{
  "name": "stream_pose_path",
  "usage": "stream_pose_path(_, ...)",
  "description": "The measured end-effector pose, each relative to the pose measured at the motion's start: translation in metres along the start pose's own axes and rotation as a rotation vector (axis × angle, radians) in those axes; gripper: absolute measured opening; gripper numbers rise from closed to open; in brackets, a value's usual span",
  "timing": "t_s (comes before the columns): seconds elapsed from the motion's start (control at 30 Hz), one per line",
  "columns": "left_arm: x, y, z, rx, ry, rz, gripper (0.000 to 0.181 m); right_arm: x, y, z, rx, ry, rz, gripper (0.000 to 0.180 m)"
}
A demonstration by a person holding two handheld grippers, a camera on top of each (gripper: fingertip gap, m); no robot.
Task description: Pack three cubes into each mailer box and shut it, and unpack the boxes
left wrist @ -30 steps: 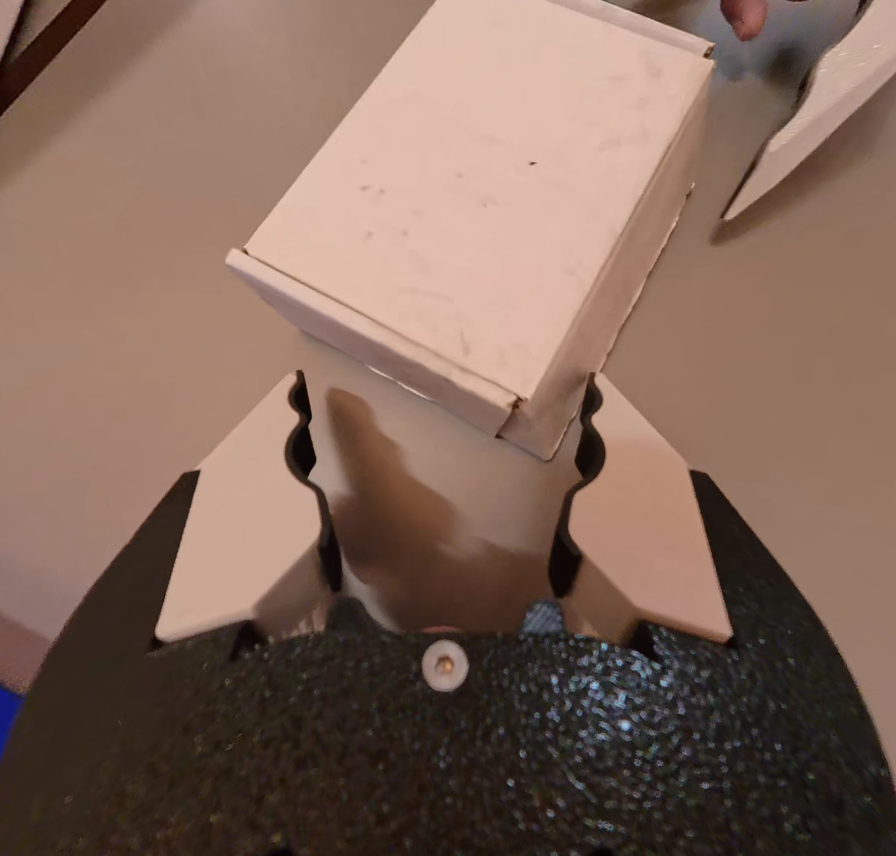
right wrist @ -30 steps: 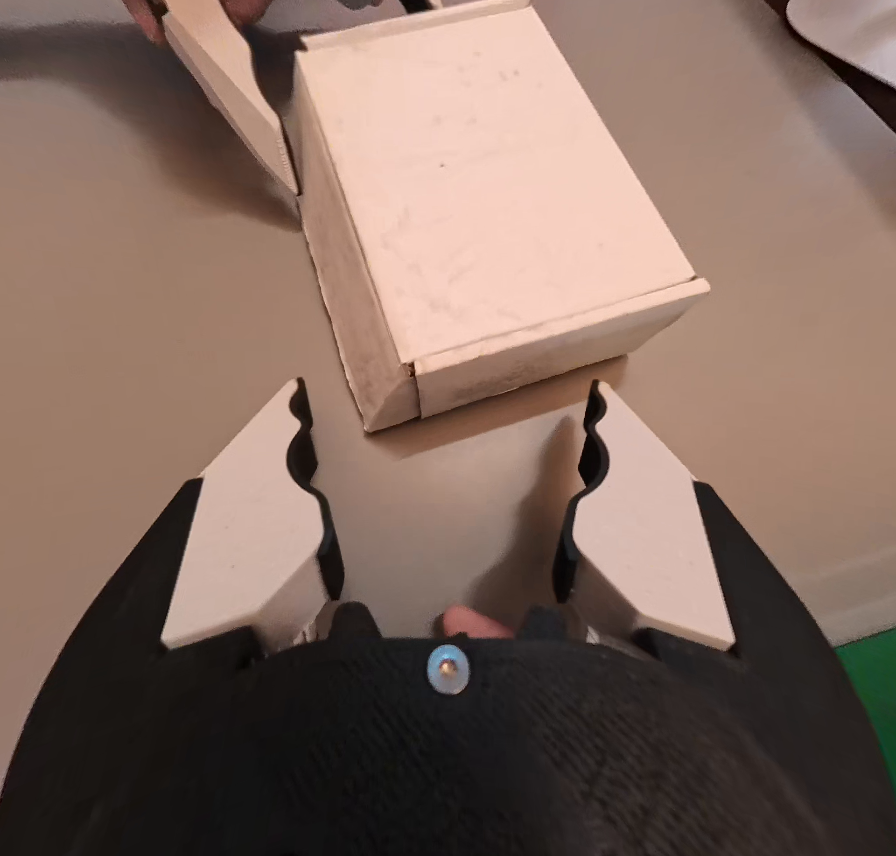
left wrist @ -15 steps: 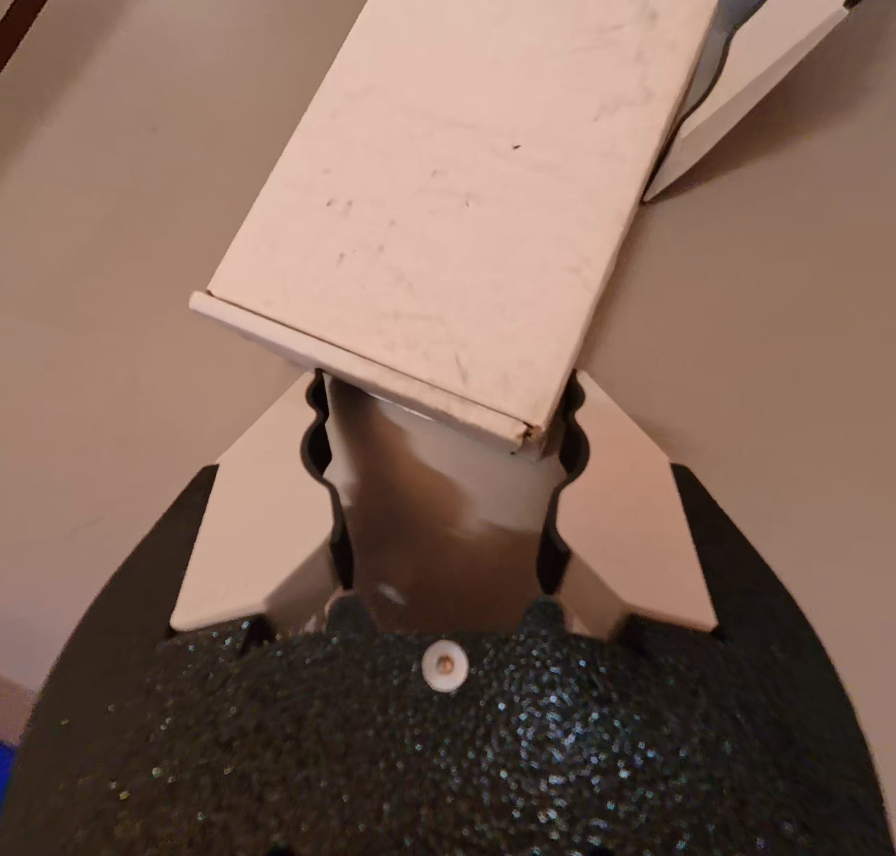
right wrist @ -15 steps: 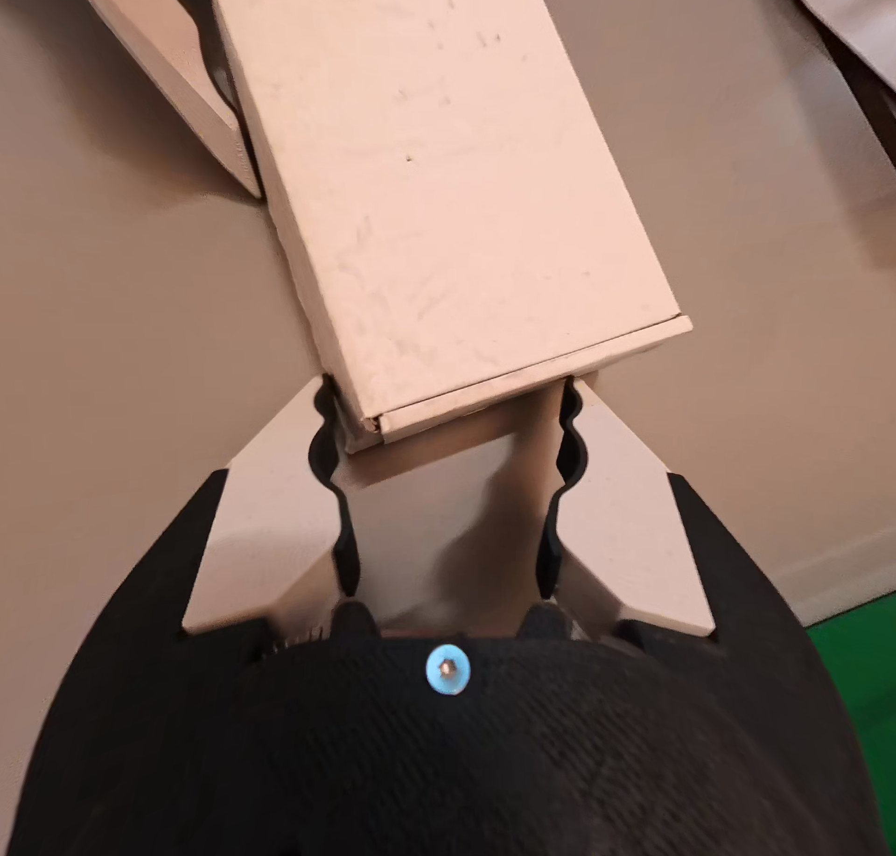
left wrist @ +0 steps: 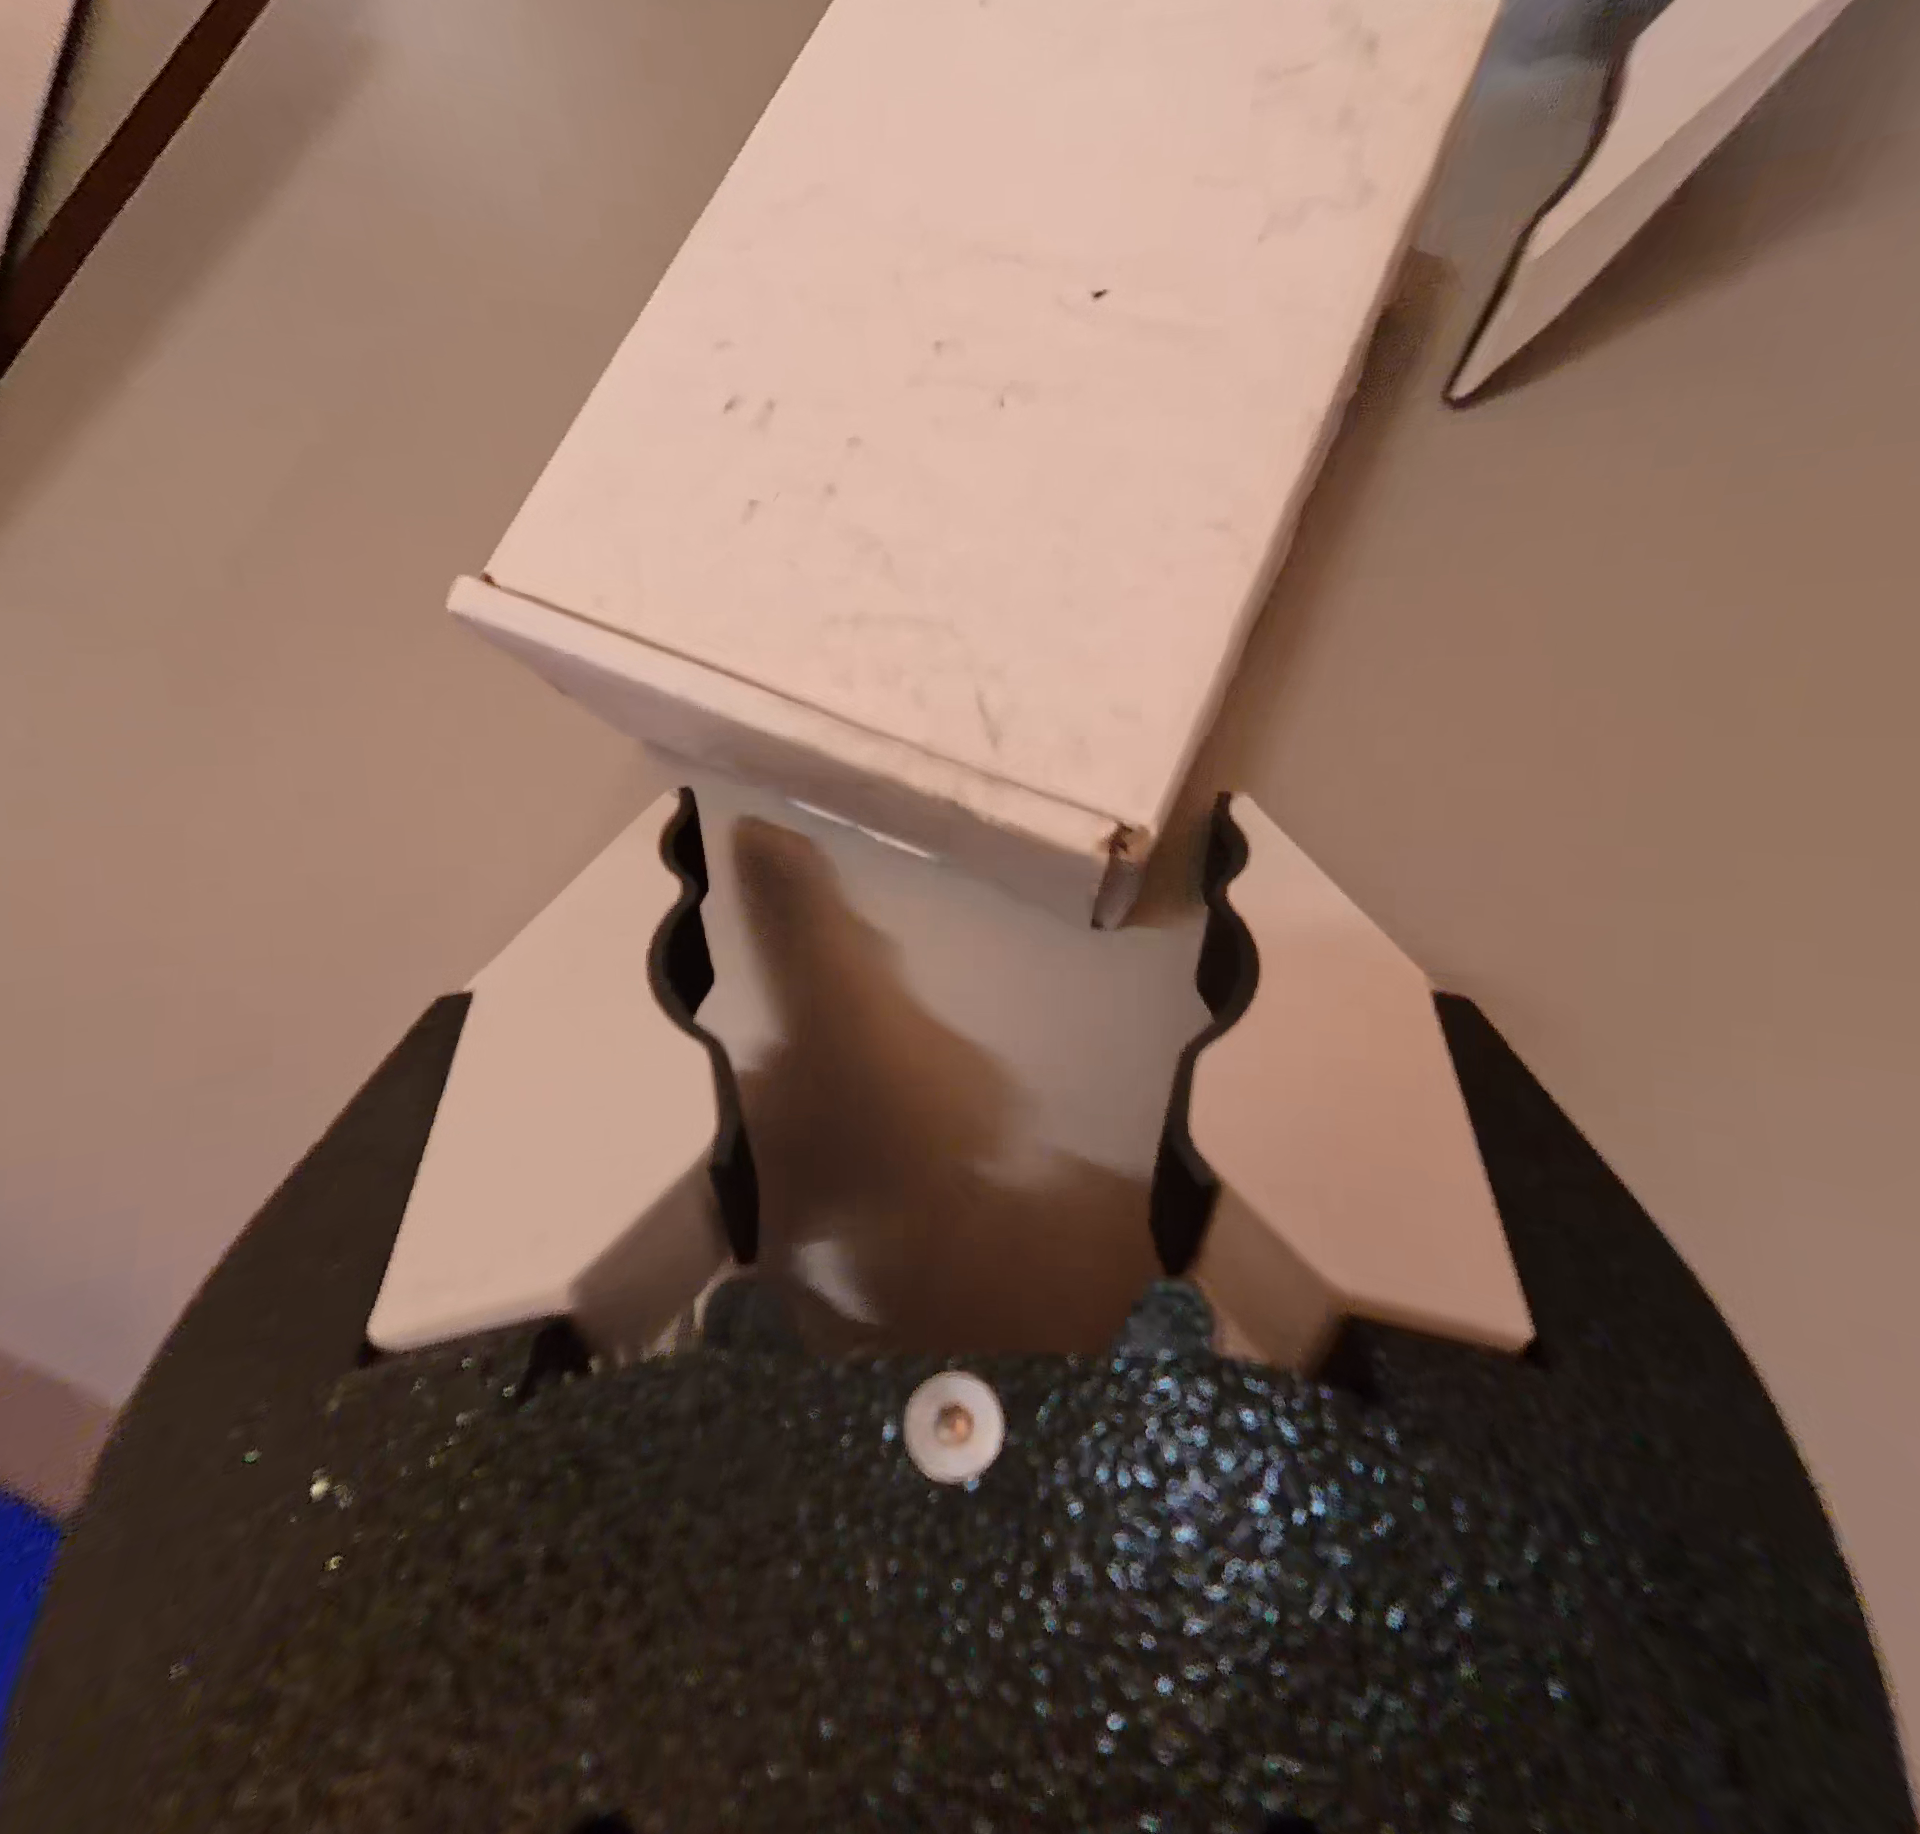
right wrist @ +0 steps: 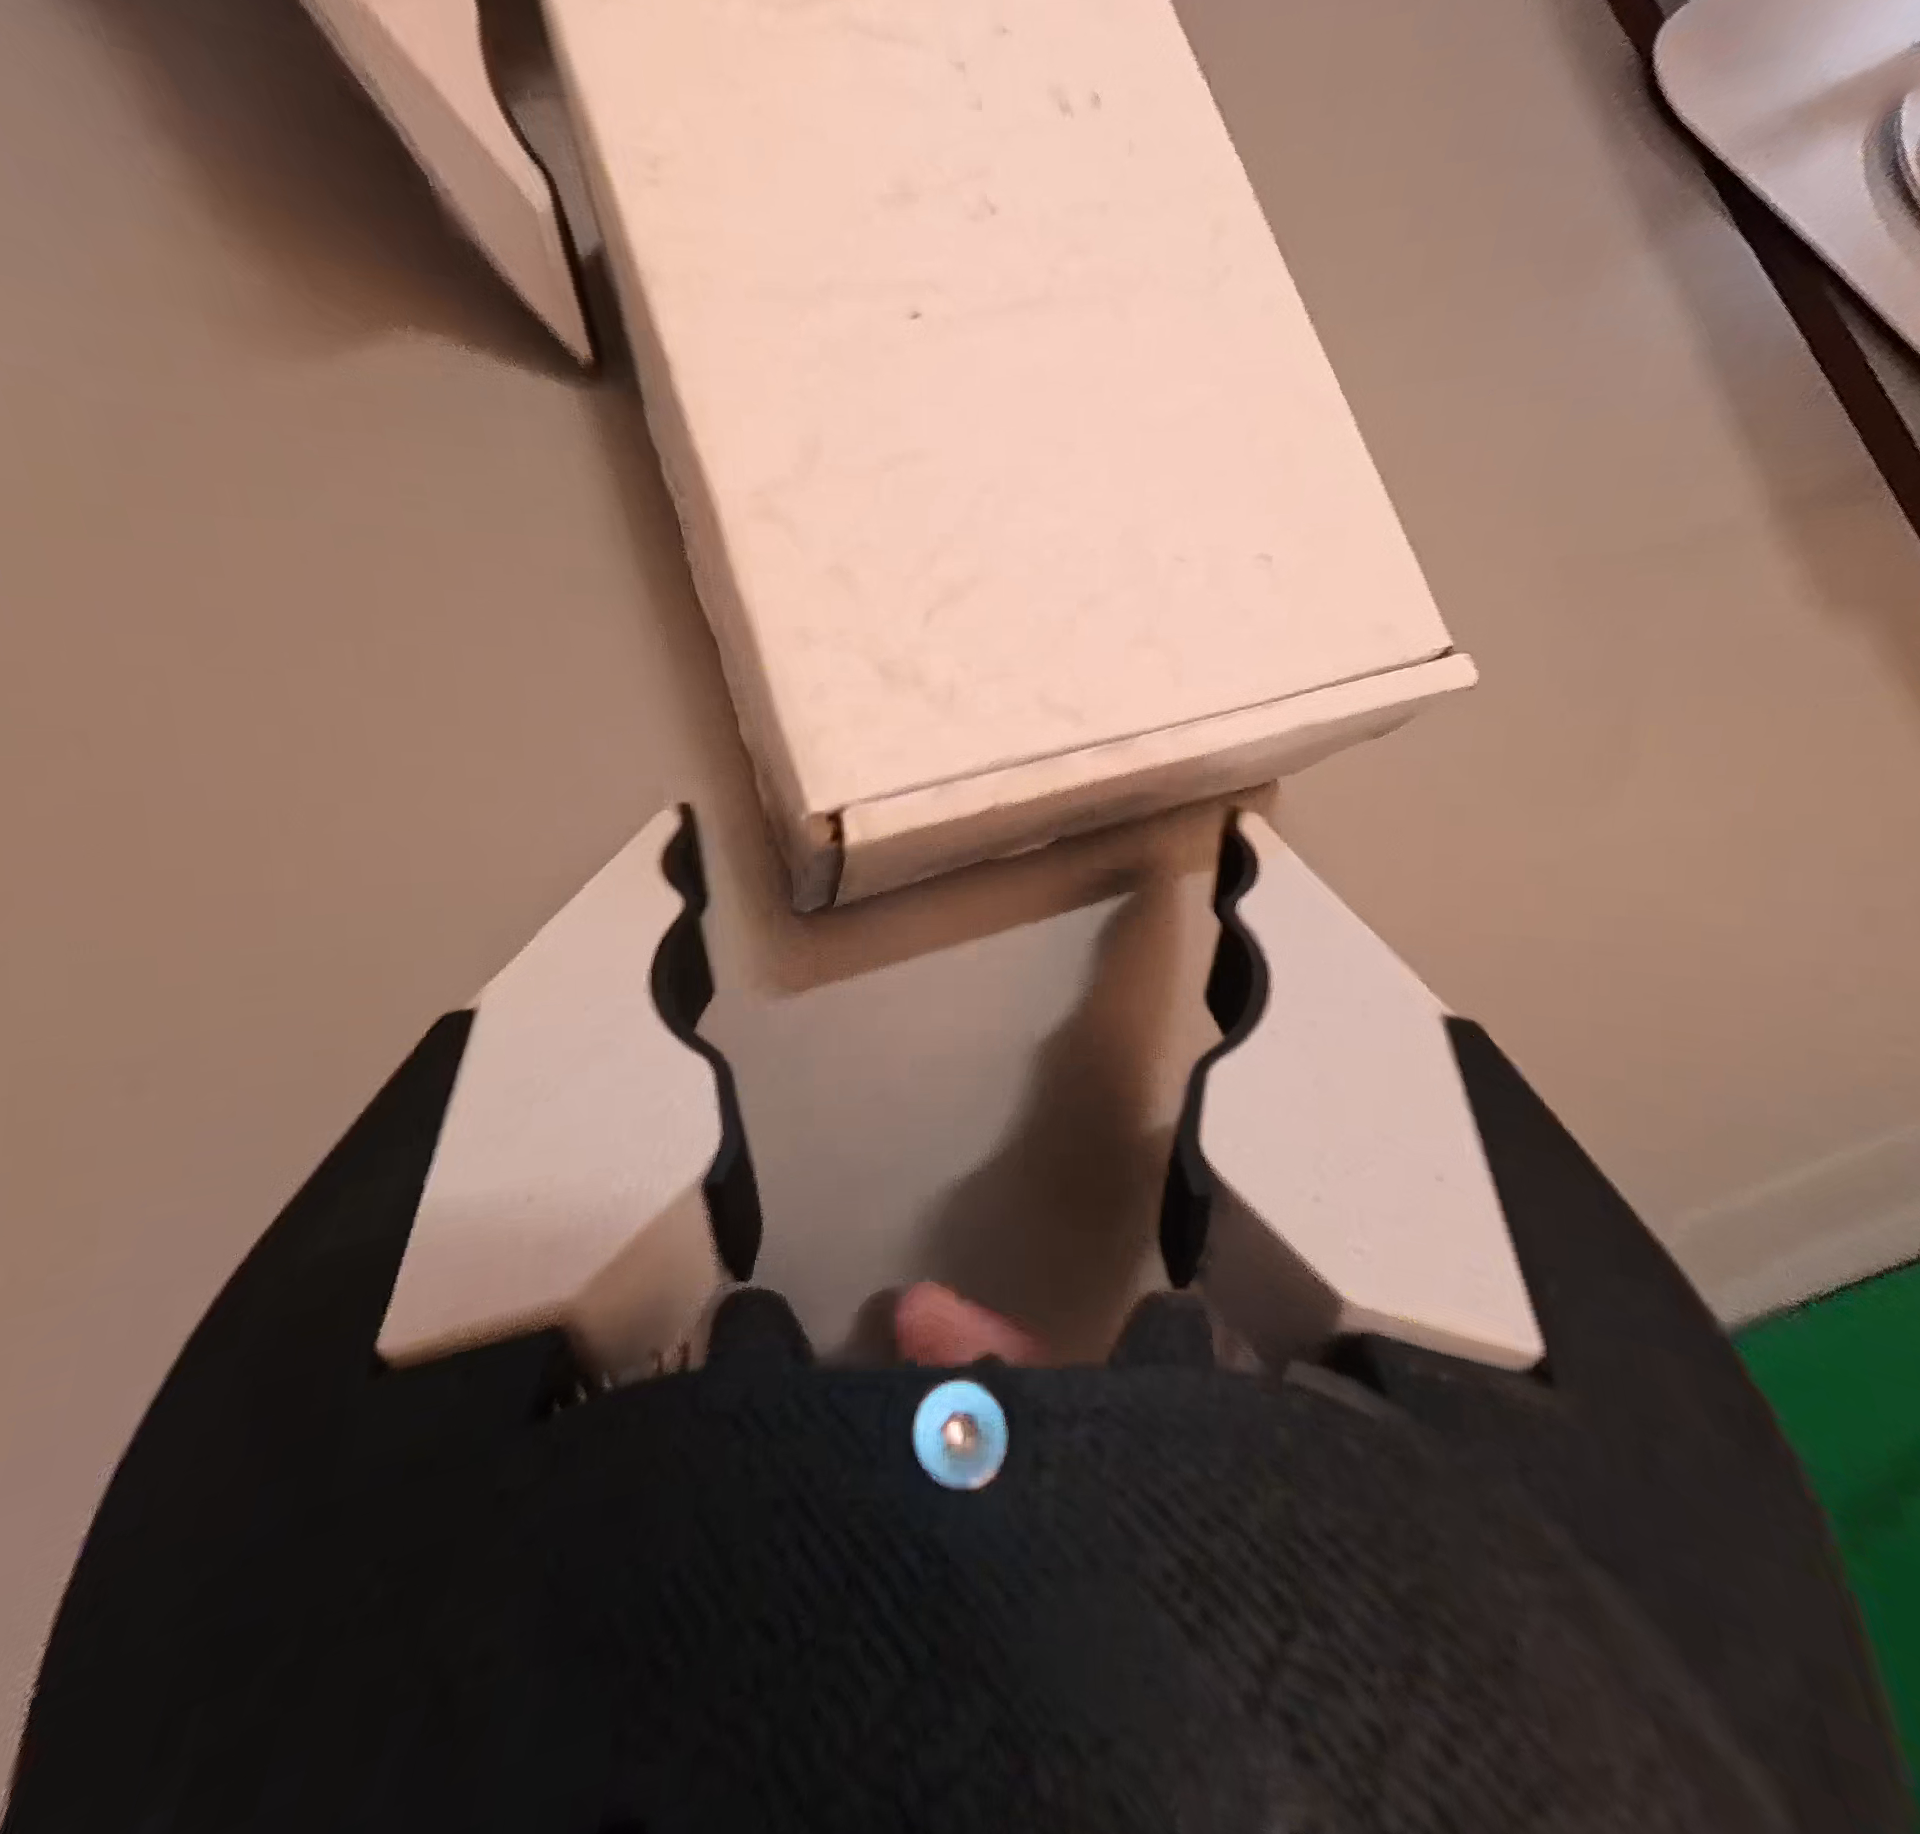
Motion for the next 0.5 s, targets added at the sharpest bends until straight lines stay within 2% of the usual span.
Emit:
stream_pose_path(0.03, 0.0005, -0.0031, -0.0008, -0.004, 0.007, 0.002, 0.093, -0.0006, -0.0032, -0.0011, -0.012, -0.012, -0.011, 0.107)
stream_pose_path(0.07, 0.0024, -0.0053, -0.0008, 0.001, 0.016, -0.011, 0.093, -0.0015, -0.0058, -0.0019, -0.023, -0.018, -0.013, 0.109)
stream_pose_path(0.13, 0.0079, -0.0077, 0.0000, 0.013, 0.044, -0.056, 0.091, -0.0024, -0.0080, -0.0024, -0.038, -0.030, -0.007, 0.101)
stream_pose_path(0.17, 0.0080, -0.0077, 0.0007, 0.006, 0.051, -0.052, 0.082, -0.0002, -0.0082, -0.0014, -0.033, -0.037, -0.024, 0.091)
stream_pose_path(0.2, 0.0067, -0.0074, 0.0014, -0.005, 0.054, -0.036, 0.068, 0.0015, -0.0079, -0.0002, -0.026, -0.038, -0.031, 0.068)
stream_pose_path(0.23, 0.0050, -0.0070, 0.0018, -0.018, 0.067, -0.019, 0.062, -0.0007, -0.0070, -0.0002, -0.029, -0.040, -0.002, 0.054)
stream_pose_path(0.4, 0.0058, -0.0062, 0.0019, -0.035, 0.098, 0.017, 0.048, 0.0004, -0.0052, 0.0003, -0.048, -0.059, -0.026, 0.049)
stream_pose_path(0.5, 0.0076, -0.0064, 0.0015, -0.029, 0.074, 0.043, 0.048, -0.0007, -0.0052, 0.0006, -0.061, -0.058, -0.042, 0.049)
Point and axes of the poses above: each gripper's, where its closed fingertips meet, y out along the fingers, z out of its top, x = y × z across the jaws, the point moved 5 cm from there along -y, back along the fingers, and after that the axes turned 6 degrees about y, right-handed, at the moved point
